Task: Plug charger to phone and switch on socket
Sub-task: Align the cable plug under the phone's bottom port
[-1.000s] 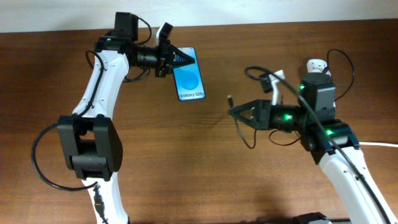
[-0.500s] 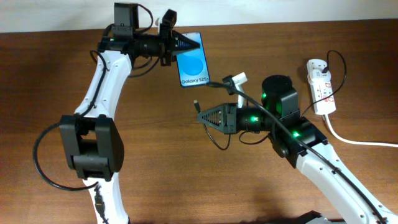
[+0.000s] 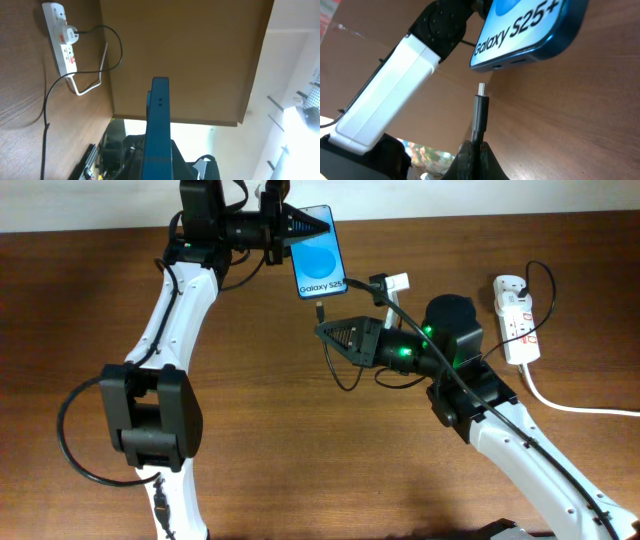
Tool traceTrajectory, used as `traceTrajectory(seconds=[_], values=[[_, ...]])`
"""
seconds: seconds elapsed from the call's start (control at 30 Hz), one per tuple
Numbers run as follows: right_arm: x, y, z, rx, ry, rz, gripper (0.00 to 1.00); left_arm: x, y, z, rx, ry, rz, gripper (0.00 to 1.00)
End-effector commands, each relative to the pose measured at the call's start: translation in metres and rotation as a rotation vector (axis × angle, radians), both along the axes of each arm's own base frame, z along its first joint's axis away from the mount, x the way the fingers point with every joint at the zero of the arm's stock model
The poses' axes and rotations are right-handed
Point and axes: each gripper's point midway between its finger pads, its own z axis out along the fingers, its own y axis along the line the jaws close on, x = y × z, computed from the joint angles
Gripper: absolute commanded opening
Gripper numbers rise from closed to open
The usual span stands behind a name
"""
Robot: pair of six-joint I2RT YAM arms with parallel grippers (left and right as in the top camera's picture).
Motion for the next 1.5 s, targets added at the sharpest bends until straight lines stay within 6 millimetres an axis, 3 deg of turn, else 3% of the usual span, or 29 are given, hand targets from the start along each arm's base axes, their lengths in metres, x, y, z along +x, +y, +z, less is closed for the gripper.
traceTrajectory(seconds=[0.0,0.17,1.2,1.47], values=[[0.01,-0.01,0.0,0.002,0.006,-0.043,0.04,-0.004,0.002,0.019,-0.005,-0.017,0.01,0.0],[0.014,-0.024,0.001,0.024,0.033,-0.041,0.04,-0.004,0.002,0.021,-0.008,-0.041,0.011,0.0],[0.007,-0.021,0.002,0.034,0.045,0.002,0.04,-0.003,-0.01,0.021,-0.004,-0.07,0.026,0.0],[0.013,-0.019,-0.011,0.033,0.103,-0.001,0.04,-0.003,-0.01,0.022,-0.005,-0.07,0.022,0.0]])
